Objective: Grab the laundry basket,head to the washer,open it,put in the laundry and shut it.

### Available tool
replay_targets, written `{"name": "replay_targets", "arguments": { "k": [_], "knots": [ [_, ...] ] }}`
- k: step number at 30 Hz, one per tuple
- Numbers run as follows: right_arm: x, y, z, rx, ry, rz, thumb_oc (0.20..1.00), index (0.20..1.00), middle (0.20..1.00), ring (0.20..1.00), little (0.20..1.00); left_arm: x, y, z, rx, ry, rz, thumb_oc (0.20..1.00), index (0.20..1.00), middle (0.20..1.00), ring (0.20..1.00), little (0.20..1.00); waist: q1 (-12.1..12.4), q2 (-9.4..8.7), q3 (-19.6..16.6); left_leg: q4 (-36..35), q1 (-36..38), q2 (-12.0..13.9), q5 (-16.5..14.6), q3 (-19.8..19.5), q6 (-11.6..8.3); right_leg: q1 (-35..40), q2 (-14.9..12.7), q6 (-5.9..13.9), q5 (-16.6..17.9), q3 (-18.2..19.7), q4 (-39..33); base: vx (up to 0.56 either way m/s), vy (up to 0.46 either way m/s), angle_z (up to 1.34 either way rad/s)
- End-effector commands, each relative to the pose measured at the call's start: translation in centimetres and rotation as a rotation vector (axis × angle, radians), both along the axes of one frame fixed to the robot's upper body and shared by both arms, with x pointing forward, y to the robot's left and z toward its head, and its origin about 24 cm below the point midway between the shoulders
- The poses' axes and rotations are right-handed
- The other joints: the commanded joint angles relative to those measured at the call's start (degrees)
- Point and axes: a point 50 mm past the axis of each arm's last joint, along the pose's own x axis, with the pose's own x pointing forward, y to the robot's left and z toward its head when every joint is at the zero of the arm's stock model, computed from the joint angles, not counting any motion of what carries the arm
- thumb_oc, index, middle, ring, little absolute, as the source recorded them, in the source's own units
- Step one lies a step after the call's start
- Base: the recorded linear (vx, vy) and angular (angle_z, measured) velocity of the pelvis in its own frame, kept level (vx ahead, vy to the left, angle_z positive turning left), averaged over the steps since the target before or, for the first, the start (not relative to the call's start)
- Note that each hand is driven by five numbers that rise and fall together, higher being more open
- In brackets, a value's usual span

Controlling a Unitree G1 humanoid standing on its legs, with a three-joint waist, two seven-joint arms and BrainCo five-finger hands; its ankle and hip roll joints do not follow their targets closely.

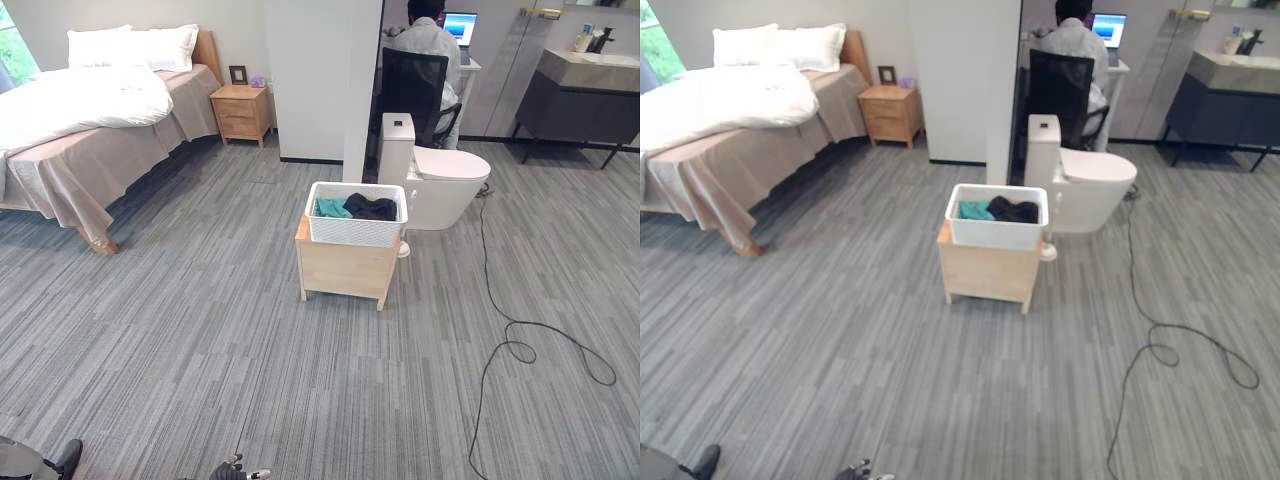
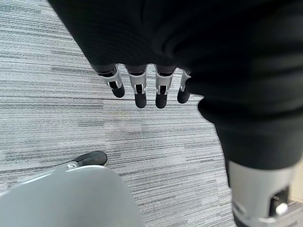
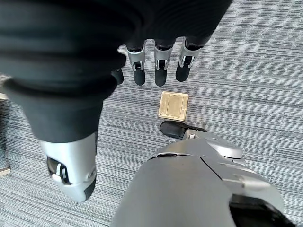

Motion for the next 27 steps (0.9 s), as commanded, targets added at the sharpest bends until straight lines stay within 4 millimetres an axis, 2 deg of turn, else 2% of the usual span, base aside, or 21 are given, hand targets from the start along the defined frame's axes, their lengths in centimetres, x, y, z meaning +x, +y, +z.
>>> {"name": "replay_targets", "arguments": {
  "k": [1,27],
  "knots": [
    [-0.41,-0.28,-0.01,-0.026,0.036,0.040,1.000,1.000,1.000,1.000,1.000,0.68,1.04,0.18,0.023,-0.004,0.046,1.000,1.000,1.000,1.000,1.000,-0.3,-3.16,-2.1,-0.9,-3.7,4.5,1.4,-3.4,-5.19,0.1,-7.6,7.17,0.4,-1.4,0.5,0.00,0.000,0.00],
    [-0.50,-0.19,-0.04,-0.022,0.039,0.033,1.000,1.000,1.000,1.000,1.000,0.24,1.14,0.08,0.023,0.012,0.068,1.000,1.000,1.000,1.000,1.000,-0.4,-2.98,-2.3,-0.9,-3.3,4.5,1.2,-3.1,-5.14,0.4,-7.5,7.02,0.2,-1.4,0.5,0.00,0.000,0.00]
  ]
}}
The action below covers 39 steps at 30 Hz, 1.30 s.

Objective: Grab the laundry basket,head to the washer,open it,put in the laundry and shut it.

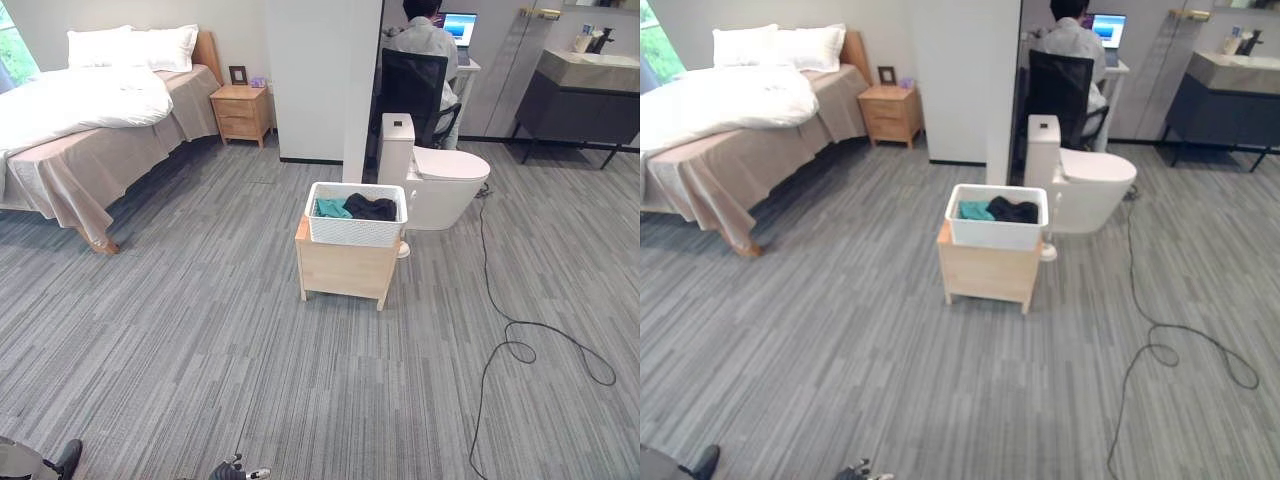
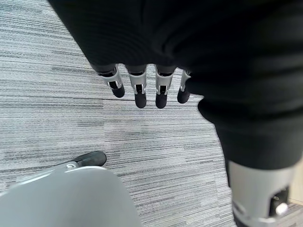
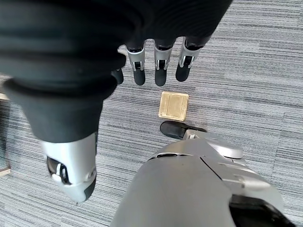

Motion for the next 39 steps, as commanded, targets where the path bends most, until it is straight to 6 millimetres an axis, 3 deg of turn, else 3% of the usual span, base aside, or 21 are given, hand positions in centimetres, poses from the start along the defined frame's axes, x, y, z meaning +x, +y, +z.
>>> {"name": "replay_targets", "arguments": {
  "k": [1,19,27,32,34,35,36,38,39],
  "knots": [
    [-0.5,-0.2,0.0,-0.022,0.039,0.033,1.000,1.000,1.000,1.000,1.000,0.2,1.1,0.1,0.022,0.013,0.058,1.000,1.000,1.000,1.000,1.000,-0.4,-2.96,-2.3,-0.9,-3.3,4.5,1.2,-3.1,-5.14,0.4,-7.5,7.01,0.2,-1.4,0.5,0.00,0.000,0.00],
    [-0.6,-0.1,-0.1,-0.012,0.039,0.019,1.000,1.000,1.000,1.000,1.000,0.1,1.2,0.1,0.024,0.019,0.066,1.000,1.000,1.000,1.000,1.000,-0.4,-2.94,-2.0,-0.9,-3.0,4.6,1.0,-3.0,-5.19,0.7,-7.3,6.85,-0.2,-1.6,0.5,0.00,0.000,0.00],
    [-0.6,-0.5,0.0,-0.009,0.024,-0.039,1.000,1.000,1.000,1.000,1.000,0.5,1.6,0.2,0.033,-0.001,0.085,1.000,1.000,1.000,1.000,1.000,-0.5,-2.76,-0.8,-0.6,-2.7,6.1,2.2,-2.9,-5.87,1.2,-6.3,5.95,-1.1,-1.0,0.5,0.03,-0.058,0.01],
    [0.0,-0.7,0.2,-0.014,0.001,-0.045,1.000,1.000,1.000,1.000,1.000,1.3,1.8,0.5,0.033,-0.029,0.094,1.000,1.000,1.000,1.000,1.000,-0.3,-2.99,1.5,8.3,-7.2,7.6,0.4,-3.8,-7.22,1.2,-4.9,3.93,-2.3,-0.9,1.4,-0.01,-0.120,0.04],
    [0.4,-1.1,0.3,-0.028,-0.024,-0.059,1.000,1.000,1.000,1.000,1.000,2.3,1.8,0.8,0.022,-0.076,0.127,1.000,1.000,1.000,1.000,1.000,0.2,-2.90,4.6,21.8,-13.9,8.8,4.1,-5.0,-8.45,2.2,-3.3,1.79,-4.0,-1.7,2.8,-0.03,-0.126,0.18],
    [0.4,-1.1,0.3,-0.028,-0.024,-0.059,1.000,1.000,1.000,1.000,1.000,2.3,1.8,0.8,0.022,-0.076,0.127,1.000,1.000,1.000,1.000,1.000,0.2,-2.88,4.6,21.9,-14.0,8.8,4.0,-5.1,-8.46,2.1,-3.3,1.79,-4.0,-1.8,2.8,-0.03,-0.108,0.19],
    [1.3,-1.6,0.6,-0.039,-0.055,-0.072,1.000,1.000,1.000,1.000,1.000,2.8,1.8,1.0,0.011,-0.098,0.164,1.000,1.000,1.000,1.000,1.000,1.2,-3.43,7.0,30.7,-19.3,7.6,8.4,-6.4,-8.21,2.5,-3.1,1.10,-4.4,-2.3,3.2,0.00,-0.096,0.10],
    [1.9,-1.7,0.7,-0.046,-0.074,-0.083,1.000,1.000,1.000,1.000,1.000,3.0,1.8,1.0,0.015,-0.104,0.173,1.000,1.000,1.000,1.000,1.000,1.0,-3.65,7.5,32.1,-22.0,7.8,9.0,-5.8,-8.12,2.4,-3.0,0.99,-4.8,-2.8,3.2,0.06,-0.037,0.00],
    [3.3,-2.3,1.2,-0.063,-0.125,-0.104,1.000,1.000,1.000,1.000,1.000,3.3,1.7,1.1,0.012,-0.116,0.177,1.000,1.000,1.000,1.000,1.000,1.7,-3.83,8.0,26.6,-25.4,8.7,8.5,-4.2,-7.77,2.9,-2.9,1.50,-5.4,-3.0,2.5,0.19,0.082,0.04]
  ]
}}
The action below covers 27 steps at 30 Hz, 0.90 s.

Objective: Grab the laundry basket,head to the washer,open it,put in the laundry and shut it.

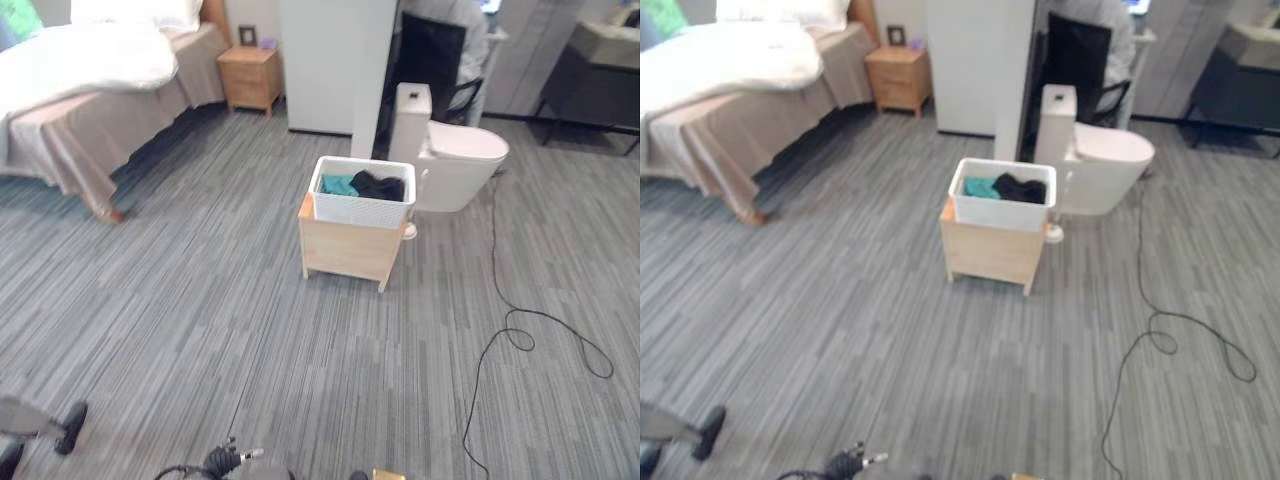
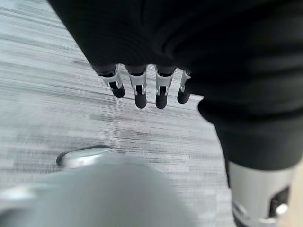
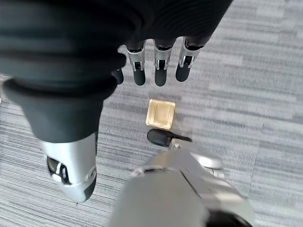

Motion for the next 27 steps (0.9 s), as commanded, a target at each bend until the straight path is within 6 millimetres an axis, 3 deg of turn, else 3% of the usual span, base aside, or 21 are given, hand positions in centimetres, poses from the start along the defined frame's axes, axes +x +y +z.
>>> {"name": "replay_targets", "arguments": {
  "k": [1,2,5,7,9,10,11,12,14,16,17,19,20,21,22,25,27],
  "knots": [
    [1.6,-1.9,0.9,-0.058,-0.083,-0.057,1.000,1.000,1.000,1.000,1.000,1.5,-0.1,0.5,0.014,-0.057,-0.005,1.000,1.000,1.000,1.000,1.000,0.3,0.14,-0.3,-15.3,-1.9,7.0,5.2,-1.2,1.62,3.9,-3.0,6.13,-5.0,-0.6,1.6,0.19,0.082,0.01],
    [1.6,-1.9,0.9,-0.058,-0.083,-0.057,1.000,1.000,1.000,1.000,1.000,1.5,-0.1,0.5,0.014,-0.057,-0.005,1.000,1.000,1.000,1.000,1.000,0.4,0.12,-0.3,-15.4,-1.8,7.0,5.2,-1.2,1.62,3.9,-3.0,6.14,-5.0,-0.6,1.6,0.16,0.097,-0.01],
    [3.8,-2.0,1.5,-0.072,-0.169,-0.061,1.000,1.000,1.000,1.000,1.000,2.3,0.0,0.8,0.022,-0.096,0.008,1.000,1.000,1.000,1.000,1.000,2.5,0.25,-0.1,-29.2,-4.9,9.5,9.3,-1.4,0.92,5.8,-2.9,8.39,-7.9,0.0,1.7,0.28,0.155,0.00],
    [4.2,-1.7,1.6,-0.065,-0.173,-0.043,1.000,1.000,1.000,1.000,1.000,1.8,0.1,0.6,0.020,-0.082,0.011,1.000,1.000,1.000,1.000,1.000,3.2,0.44,-1.0,-29.7,-3.9,10.0,9.4,-0.8,1.20,7.1,-3.1,9.26,-8.7,0.3,2.5,0.34,0.177,0.04],
    [4.1,-1.4,1.5,-0.055,-0.172,-0.042,1.000,1.000,1.000,1.000,1.000,1.5,0.6,0.7,0.031,-0.076,0.014,1.000,1.000,1.000,1.000,1.000,4.3,-0.16,-1.1,-26.6,-5.5,8.9,9.8,-1.4,1.85,7.9,-4.5,9.34,-9.4,0.9,4.6,0.44,0.242,-0.28],
    [3.8,-1.3,1.3,-0.047,-0.169,-0.064,1.000,1.000,1.000,1.000,1.000,1.5,1.1,0.8,0.047,-0.073,0.007,1.000,1.000,1.000,1.000,1.000,4.8,-1.38,-1.4,-20.6,-7.4,7.1,7.6,-0.1,3.10,7.7,-6.3,9.87,-10.3,0.8,8.6,0.54,0.280,-0.28],
    [3.5,-1.4,1.3,-0.045,-0.163,-0.082,1.000,1.000,1.000,1.000,1.000,1.4,1.6,0.8,0.069,-0.061,-0.005,1.000,1.000,1.000,1.000,1.000,5.2,-2.33,-1.7,-19.5,-7.1,5.7,5.9,0.6,4.34,7.0,-7.1,10.47,-9.8,1.0,12.0,0.42,0.227,-0.14],
    [3.5,-1.4,1.3,-0.045,-0.163,-0.082,1.000,1.000,1.000,1.000,1.000,1.4,1.6,0.8,0.069,-0.061,-0.005,1.000,1.000,1.000,1.000,1.000,5.2,-2.28,-1.8,-19.6,-7.2,5.8,6.0,0.6,4.35,6.9,-7.0,10.47,-9.7,1.0,12.0,0.35,0.234,0.04],
    [3.7,-1.5,1.3,-0.049,-0.159,-0.094,1.000,1.000,1.000,1.000,1.000,2.1,2.4,1.3,0.088,-0.085,-0.018,1.000,1.000,1.000,1.000,1.000,4.7,-2.43,-1.2,-21.2,-4.4,2.9,3.0,1.4,7.54,-0.5,-7.9,11.75,-2.4,1.9,26.2,0.30,0.271,-0.05],
    [4.0,-1.8,1.5,-0.062,-0.162,-0.087,1.000,1.000,1.000,1.000,1.000,2.5,2.7,1.6,0.099,-0.104,-0.030,1.000,1.000,1.000,1.000,1.000,3.9,-1.03,-0.5,-22.5,-2.3,2.2,1.5,1.7,9.34,-5.9,-9.3,12.66,2.3,1.1,34.2,0.21,0.219,0.14],
    [4.2,-2.3,1.7,-0.073,-0.172,-0.110,1.000,1.000,1.000,1.000,1.000,2.6,2.9,1.7,0.108,-0.108,-0.032,1.000,1.000,1.000,1.000,1.000,3.5,-0.29,0.0,-24.0,-0.2,2.1,0.7,2.1,10.00,-8.9,-11.0,12.58,3.0,-1.1,36.2,0.23,0.181,0.16],
    [4.3,-3.0,2.0,-0.084,-0.189,-0.154,1.000,1.000,1.000,1.000,1.000,2.4,3.2,1.7,0.115,-0.104,-0.019,1.000,1.000,1.000,1.000,1.000,2.7,0.30,0.5,-25.0,3.0,1.8,-1.2,2.4,9.85,-11.2,-14.0,12.65,1.7,-5.0,34.1,0.36,0.115,0.08],
    [4.3,-4.2,2.4,-0.103,-0.210,-0.217,1.000,1.000,1.000,1.000,1.000,2.1,3.1,1.6,0.112,-0.094,-0.011,1.000,1.000,1.000,1.000,1.000,1.9,1.21,1.7,-26.6,6.8,2.1,-2.4,3.9,9.53,-12.9,-16.5,11.40,0.5,-10.2,27.2,0.33,0.043,-0.11],
    [4.3,-4.2,2.4,-0.103,-0.210,-0.217,1.000,1.000,1.000,1.000,1.000,2.1,3.1,1.6,0.112,-0.094,-0.011,1.000,1.000,1.000,1.000,1.000,1.9,1.24,1.7,-26.6,6.9,2.1,-2.4,3.9,9.52,-12.8,-16.4,11.39,0.5,-10.3,27.2,0.42,-0.051,-0.29],
    [4.0,-4.8,2.6,-0.107,-0.213,-0.263,1.000,1.000,1.000,1.000,1.000,1.9,2.9,1.4,0.109,-0.079,-0.022,1.000,1.000,1.000,1.000,1.000,0.6,1.07,2.2,-27.2,9.7,1.5,-4.1,4.1,8.65,-14.0,-17.8,12.09,2.9,-10.8,18.2,0.37,-0.125,-0.35],
    [3.0,-5.3,2.4,-0.110,-0.196,-0.317,1.000,1.000,1.000,1.000,1.000,2.1,2.5,1.3,0.110,-0.074,-0.055,1.000,1.000,1.000,1.000,1.000,-1.8,0.57,2.3,-26.9,14.0,0.5,-8.1,3.2,7.36,-16.0,-18.7,14.33,8.1,-6.9,6.4,0.48,-0.166,-0.12],
    [2.2,-5.3,2.2,-0.101,-0.175,-0.339,1.000,1.000,1.000,1.000,1.000,1.9,2.4,1.2,0.106,-0.067,-0.062,1.000,1.000,1.000,1.000,1.000,-2.7,0.20,1.9,-26.3,15.8,0.3,-10.0,2.9,6.82,-17.0,-19.3,15.34,10.5,-5.6,2.2,0.43,-0.149,0.23]
  ]
}}
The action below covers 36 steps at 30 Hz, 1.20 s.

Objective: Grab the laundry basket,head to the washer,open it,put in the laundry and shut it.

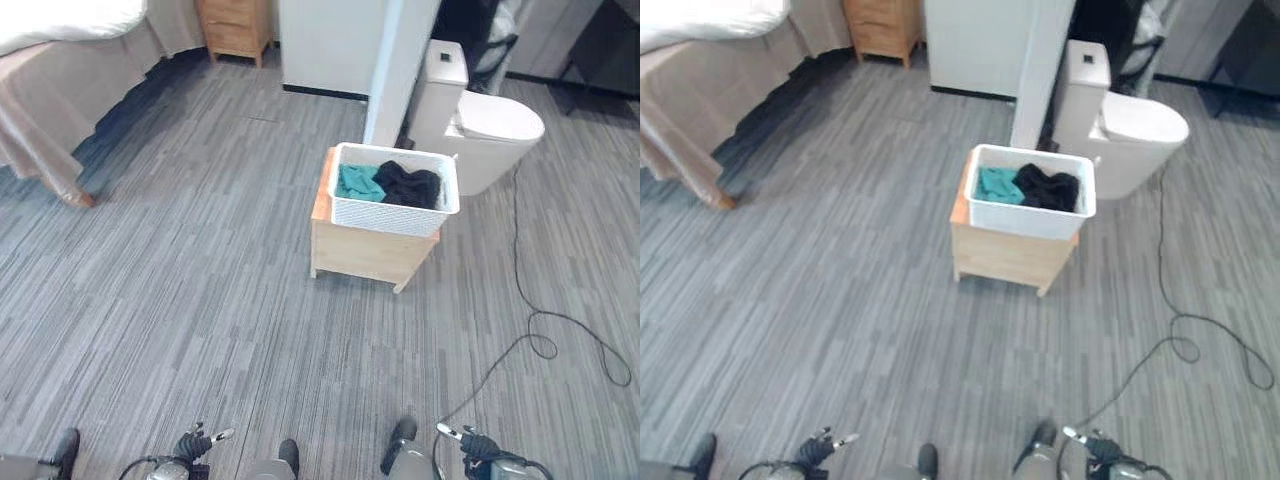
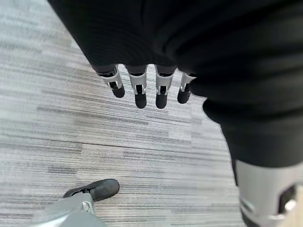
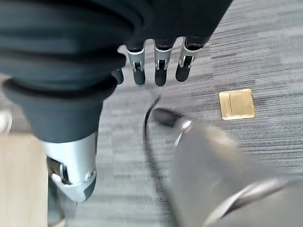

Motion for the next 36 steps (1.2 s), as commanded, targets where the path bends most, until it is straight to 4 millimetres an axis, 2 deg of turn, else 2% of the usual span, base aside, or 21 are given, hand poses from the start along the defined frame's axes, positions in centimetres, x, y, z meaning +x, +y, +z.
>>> {"name": "replay_targets", "arguments": {
  "k": [1,3,5,6,7,8,9,10,11,12,14,17,18,20,24,26,28,30,31,33,36],
  "knots": [
    [-1.1,-2.0,0.4,-0.041,0.021,-0.080,1.000,1.000,1.000,1.000,1.000,0.5,-0.7,0.0,-0.010,-0.016,-0.051,1.000,1.000,1.000,1.000,1.000,0.0,-1.57,0.0,7.5,-4.7,1.9,-3.8,-2.8,-2.02,3.2,-0.9,1.21,4.2,2.2,-4.8,0.48,-0.189,0.19],
    [-2.6,-2.0,0.1,-0.028,0.052,-0.094,1.000,1.000,1.000,1.000,1.000,0.1,-0.7,-0.1,-0.016,-0.012,-0.045,1.000,1.000,1.000,1.000,1.000,-1.0,-2.03,-1.0,7.9,-1.8,1.3,-5.8,-3.7,-2.26,3.5,-0.2,1.44,5.0,3.8,-3.9,0.47,-0.185,0.04],
    [-4.1,-2.3,0.0,-0.024,0.081,-0.122,1.000,1.000,1.000,1.000,1.000,0.1,-0.9,-0.2,-0.012,-0.010,-0.053,1.000,1.000,1.000,1.000,1.000,-2.8,-2.39,-2.4,8.9,1.1,2.0,-8.9,-6.0,-2.62,4.3,2.9,0.41,3.9,10.1,-2.2,0.49,-0.220,0.24],
    [-4.5,-2.2,-0.1,-0.017,0.091,-0.126,1.000,1.000,1.000,1.000,1.000,0.1,-0.9,-0.2,-0.016,-0.008,-0.052,1.000,1.000,1.000,1.000,1.000,-3.3,-2.59,-3.0,10.1,1.3,2.4,-8.5,-6.3,-3.09,4.3,3.9,-0.02,3.5,11.8,-1.6,0.43,-0.247,0.62],
    [-5.1,-2.1,-0.3,-0.015,0.122,-0.114,1.000,1.000,1.000,1.000,1.000,-0.1,-0.9,-0.2,-0.012,0.000,-0.049,1.000,1.000,1.000,1.000,1.000,-3.0,-2.40,-3.4,13.7,0.9,3.8,-6.2,-6.7,-3.68,4.6,5.9,-0.97,2.9,12.4,-0.6,0.34,-0.319,0.51],
    [-5.4,-2.0,-0.3,-0.017,0.140,-0.098,1.000,1.000,1.000,1.000,1.000,0.3,-0.9,-0.1,-0.013,-0.012,-0.044,1.000,1.000,1.000,1.000,1.000,-2.6,-1.92,-2.8,22.5,-2.4,5.4,-2.3,-8.5,-4.04,5.5,8.3,-2.83,1.8,12.9,0.5,0.23,-0.269,0.15],
    [-5.4,-2.0,-0.4,-0.017,0.140,-0.098,1.000,1.000,1.000,1.000,1.000,0.3,-0.8,-0.1,-0.013,-0.013,-0.044,1.000,1.000,1.000,1.000,1.000,-2.8,-2.11,-3.0,22.5,-2.7,5.2,-2.1,-8.7,-4.03,5.3,8.0,-2.83,1.9,12.8,0.5,0.13,-0.266,-0.25],
    [-5.4,-2.0,-0.4,-0.016,0.140,-0.093,1.000,1.000,1.000,1.000,1.000,0.7,-1.0,0.0,-0.022,-0.026,-0.041,1.000,1.000,1.000,1.000,1.000,-2.5,-2.62,-2.4,30.8,-7.3,5.3,0.6,-10.3,-3.79,6.1,8.8,-4.22,1.1,12.8,0.8,0.09,-0.349,-0.42],
    [-5.1,-1.8,-0.4,-0.023,0.137,-0.064,1.000,1.000,1.000,1.000,1.000,1.9,-1.1,0.4,-0.028,-0.073,-0.021,1.000,1.000,1.000,1.000,1.000,-1.8,-3.52,-0.9,41.2,-14.6,5.5,5.4,-11.8,-3.73,9.3,10.5,-6.82,-0.7,10.9,-0.9,0.16,-0.407,-0.23],
    [-4.8,-1.7,-0.4,-0.026,0.132,-0.054,1.000,1.000,1.000,1.000,1.000,2.3,-1.2,0.6,-0.036,-0.092,-0.019,1.000,1.000,1.000,1.000,1.000,-1.5,-3.67,-0.8,40.6,-15.6,6.0,6.3,-11.1,-3.76,10.5,11.1,-7.17,-1.6,10.6,-1.6,0.19,-0.353,-0.01],
    [-4.3,-1.4,-0.4,-0.025,0.116,-0.040,1.000,1.000,1.000,1.000,1.000,3.5,-1.7,1.0,-0.049,-0.135,-0.034,1.000,1.000,1.000,1.000,1.000,-0.9,-4.27,-0.3,37.3,-18.9,5.1,5.2,-9.8,-3.89,12.2,11.5,-7.59,-2.7,10.5,-2.7,0.19,-0.117,0.34],
    [-3.4,-1.0,-0.4,-0.019,0.084,0.004,1.000,1.000,1.000,1.000,1.000,4.3,-2.2,1.3,-0.060,-0.167,-0.051,1.000,1.000,1.000,1.000,1.000,-0.2,-3.93,-0.7,23.5,-20.6,5.0,3.1,-7.7,-3.83,13.1,12.4,-7.05,-4.7,10.2,-3.0,0.21,0.016,0.12],
    [-3.2,-0.9,-0.4,-0.020,0.078,0.009,1.000,1.000,1.000,1.000,1.000,4.3,-2.2,1.3,-0.059,-0.167,-0.049,1.000,1.000,1.000,1.000,1.000,0.2,-3.69,-0.7,19.2,-20.7,5.3,4.1,-7.7,-4.12,13.6,12.9,-6.91,-5.2,10.4,-3.1,0.26,0.085,-0.08],
    [-3.0,-0.9,-0.4,-0.030,0.085,0.030,1.000,1.000,1.000,1.000,1.000,4.1,-2.3,1.1,-0.061,-0.155,-0.048,1.000,1.000,1.000,1.000,1.000,1.8,-2.41,-0.9,8.9,-20.8,6.0,9.4,-10.6,-5.32,15.6,14.5,-6.76,-7.0,10.7,-3.4,0.25,0.099,-0.08],
    [-3.1,-0.4,-0.5,-0.029,0.095,0.057,1.000,1.000,1.000,1.000,1.000,2.8,-1.8,0.6,-0.049,-0.098,-0.038,1.000,1.000,1.000,1.000,1.000,2.6,-1.51,-1.8,4.9,-20.4,5.8,11.5,-10.2,-5.00,18.9,15.2,-6.56,-9.7,10.8,-2.7,0.29,0.137,-0.41],
    [-3.0,-0.1,-0.6,-0.017,0.097,0.072,1.000,1.000,1.000,1.000,1.000,1.5,-1.2,0.2,-0.036,-0.051,-0.019,1.000,1.000,1.000,1.000,1.000,3.3,-1.94,-2.6,6.7,-19.9,4.0,10.1,-10.7,-4.20,19.4,14.2,-5.99,-10.2,11.6,-1.3,0.27,0.193,-0.18],
    [-2.8,0.4,-0.8,-0.004,0.099,0.104,1.000,1.000,1.000,1.000,1.000,0.4,-0.8,-0.1,-0.025,-0.003,-0.036,1.000,1.000,1.000,1.000,1.000,3.8,-2.05,-3.1,6.8,-18.2,2.5,8.8,-9.6,-2.65,18.5,12.9,-5.14,-11.0,12.1,4.6,0.23,0.242,-0.31],
    [-2.7,0.6,-0.8,0.003,0.099,0.111,1.000,1.000,1.000,1.000,1.000,0.2,-0.6,-0.1,-0.018,0.005,-0.042,1.000,1.000,1.000,1.000,1.000,3.6,-1.79,-3.0,6.5,-17.2,2.4,8.4,-8.8,-1.94,17.5,12.8,-4.99,-11.1,12.6,8.1,0.16,0.209,-0.24],
    [-2.3,0.8,-0.8,0.009,0.096,0.132,1.000,1.000,1.000,1.000,1.000,-0.3,0.0,-0.1,-0.002,0.024,-0.044,1.000,1.000,1.000,1.000,1.000,2.9,-1.05,-2.8,5.5,-14.9,1.5,7.5,-8.2,-0.46,14.4,12.6,-4.49,-10.1,13.9,12.9,0.18,0.208,0.02],
    [-2.3,1.0,-0.9,0.009,0.102,0.146,1.000,1.000,1.000,1.000,1.000,-0.3,0.2,-0.1,0.005,0.022,-0.032,1.000,1.000,1.000,1.000,1.000,3.2,-0.88,-2.8,4.6,-13.8,1.0,7.2,-8.2,-0.12,13.4,12.1,-4.24,-9.4,13.6,12.5,0.15,0.135,-0.18],
    [-2.4,1.3,-1.0,0.007,0.117,0.154,1.000,1.000,1.000,1.000,1.000,0.4,0.7,0.3,0.002,-0.035,0.059,1.000,1.000,1.000,1.000,1.000,4.0,-0.05,-3.8,1.5,-11.5,1.1,6.6,-7.9,-0.24,11.2,9.4,-3.23,-4.8,9.3,4.7,0.12,-0.018,-0.28]
  ]
}}
